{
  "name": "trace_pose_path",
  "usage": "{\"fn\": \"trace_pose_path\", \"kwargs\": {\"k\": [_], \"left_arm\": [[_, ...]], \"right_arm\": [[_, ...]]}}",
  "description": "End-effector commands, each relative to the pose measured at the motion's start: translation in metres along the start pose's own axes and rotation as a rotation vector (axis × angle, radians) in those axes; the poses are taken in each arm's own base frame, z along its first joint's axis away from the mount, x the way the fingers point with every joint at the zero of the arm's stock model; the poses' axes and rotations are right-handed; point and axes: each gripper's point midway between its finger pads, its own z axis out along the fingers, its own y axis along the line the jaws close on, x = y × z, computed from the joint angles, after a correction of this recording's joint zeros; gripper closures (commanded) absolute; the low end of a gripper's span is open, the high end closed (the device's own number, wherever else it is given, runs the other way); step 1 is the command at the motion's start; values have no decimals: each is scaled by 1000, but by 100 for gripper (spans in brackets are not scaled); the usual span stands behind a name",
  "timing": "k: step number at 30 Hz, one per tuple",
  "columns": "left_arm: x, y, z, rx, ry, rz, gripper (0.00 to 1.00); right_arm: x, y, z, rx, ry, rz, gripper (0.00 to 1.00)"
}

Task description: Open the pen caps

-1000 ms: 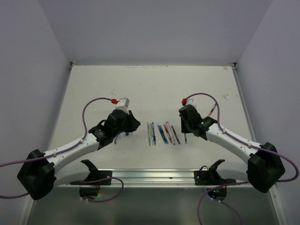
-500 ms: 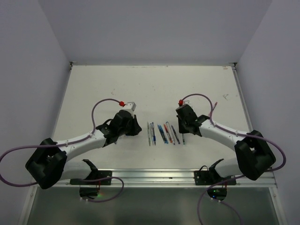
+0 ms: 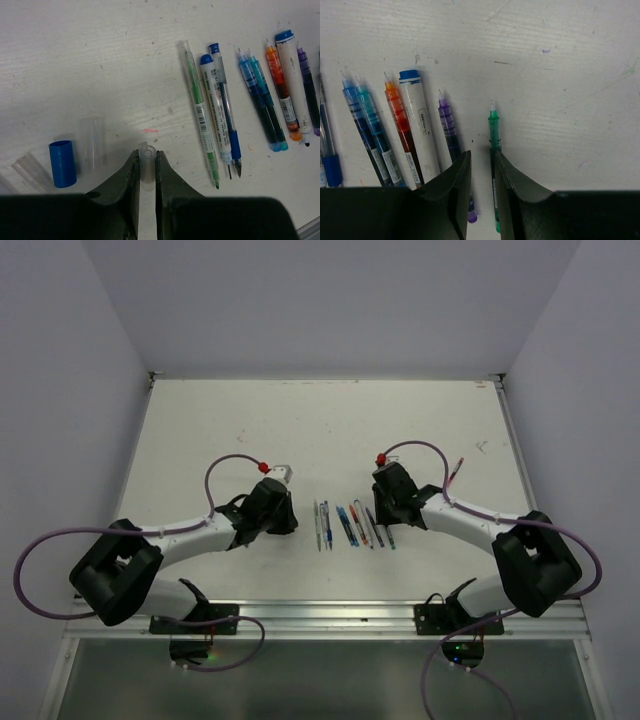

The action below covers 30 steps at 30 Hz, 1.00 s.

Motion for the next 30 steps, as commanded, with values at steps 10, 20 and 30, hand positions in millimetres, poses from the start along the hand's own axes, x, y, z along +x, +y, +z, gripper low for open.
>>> {"fn": "trace_pose_path", "kwargs": {"k": [10,20,30], "left_arm": [[6,36,6,-189,4,3,100],[7,43,5,-222,4,-4,88],[3,42,-3,-214,-28,-16,80]], "right_arm": [[-21,-4,-16,7,-97,21,58],[-19,-6,-20,4,-106,29,54],[-18,-5,-23,-7,-97,24,53]]}}
